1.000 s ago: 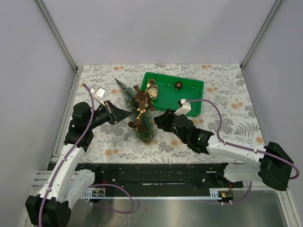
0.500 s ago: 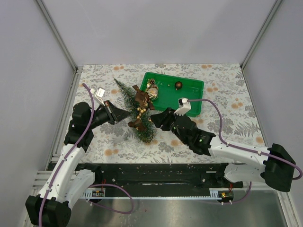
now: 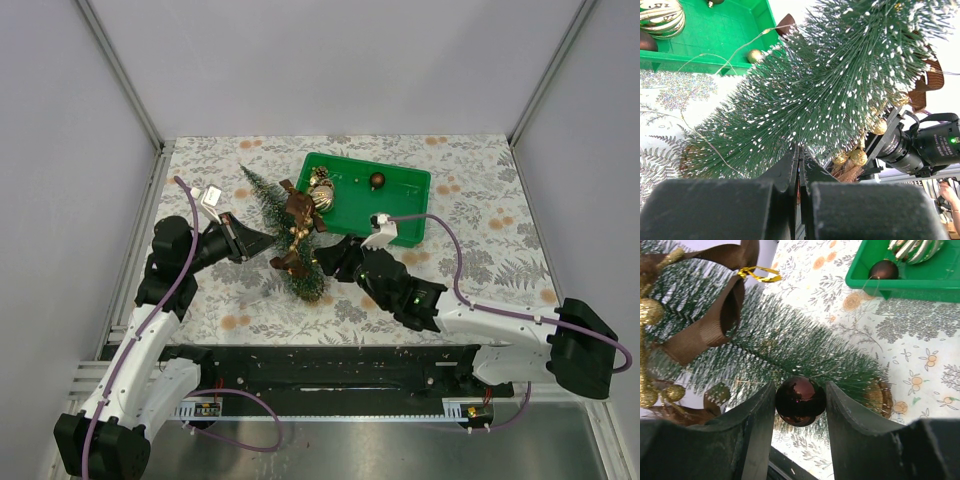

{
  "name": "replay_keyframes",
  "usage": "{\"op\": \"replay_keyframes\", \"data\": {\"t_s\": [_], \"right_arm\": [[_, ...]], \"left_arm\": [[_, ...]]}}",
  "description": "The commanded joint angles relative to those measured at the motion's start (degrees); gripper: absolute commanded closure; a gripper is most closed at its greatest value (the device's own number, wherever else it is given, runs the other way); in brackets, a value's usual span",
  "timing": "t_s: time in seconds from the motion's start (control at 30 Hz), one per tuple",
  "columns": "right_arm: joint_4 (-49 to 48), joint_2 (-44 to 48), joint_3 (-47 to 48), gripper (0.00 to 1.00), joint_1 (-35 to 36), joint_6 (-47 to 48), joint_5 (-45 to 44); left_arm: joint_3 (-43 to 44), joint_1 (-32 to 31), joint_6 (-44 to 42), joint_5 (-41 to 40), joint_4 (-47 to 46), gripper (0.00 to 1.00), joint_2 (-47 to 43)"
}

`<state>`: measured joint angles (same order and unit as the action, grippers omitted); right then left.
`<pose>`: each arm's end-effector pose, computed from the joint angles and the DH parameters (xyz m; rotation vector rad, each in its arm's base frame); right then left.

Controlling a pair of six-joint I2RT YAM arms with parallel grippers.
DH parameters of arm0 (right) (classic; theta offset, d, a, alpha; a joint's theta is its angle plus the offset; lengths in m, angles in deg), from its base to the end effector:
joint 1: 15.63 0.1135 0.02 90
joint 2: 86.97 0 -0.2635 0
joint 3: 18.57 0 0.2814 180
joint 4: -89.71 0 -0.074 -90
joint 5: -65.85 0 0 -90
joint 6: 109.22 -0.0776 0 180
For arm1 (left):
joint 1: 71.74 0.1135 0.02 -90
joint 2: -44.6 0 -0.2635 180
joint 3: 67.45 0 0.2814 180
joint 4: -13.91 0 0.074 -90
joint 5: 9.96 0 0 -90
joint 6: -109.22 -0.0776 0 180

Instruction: Decorate the small christmas tree

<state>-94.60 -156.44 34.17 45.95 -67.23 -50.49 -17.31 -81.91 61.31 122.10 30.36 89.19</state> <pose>0.1908 0.2802 0.2484 0.1261 1.8660 0.9591 0.2287 -0.0938 0.3008 0.0548 1.8991 -1.2836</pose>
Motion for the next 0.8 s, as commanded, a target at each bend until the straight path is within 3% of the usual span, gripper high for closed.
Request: {"op": "replay_keyframes", "data": {"t_s": [0.0,0.07,0.23,0.77], "right_arm": [[-1.75,2.41,-2.01,0.90,0.64,-0.07,-5.81],[-2.36,2.67,-2.80,0.89,0.64,0.10,-6.61],[-4.03,1.36,-2.63,0.64,0.64,0.20,-5.74],[-2.98,3.55,-5.09,0.32,0.65,-0.68,-4.33]], "left_arm": [[-0.64,0.15,0.37,1.62,-1.59,1.00,-0.74],[-0.82,0.15,0.37,1.62,-1.59,1.00,-0.83],[-0.65,0.16,0.37,1.70,-1.68,1.00,-0.74],[-0.91,0.15,0.63,1.71,-1.94,1.00,-1.09]]}}
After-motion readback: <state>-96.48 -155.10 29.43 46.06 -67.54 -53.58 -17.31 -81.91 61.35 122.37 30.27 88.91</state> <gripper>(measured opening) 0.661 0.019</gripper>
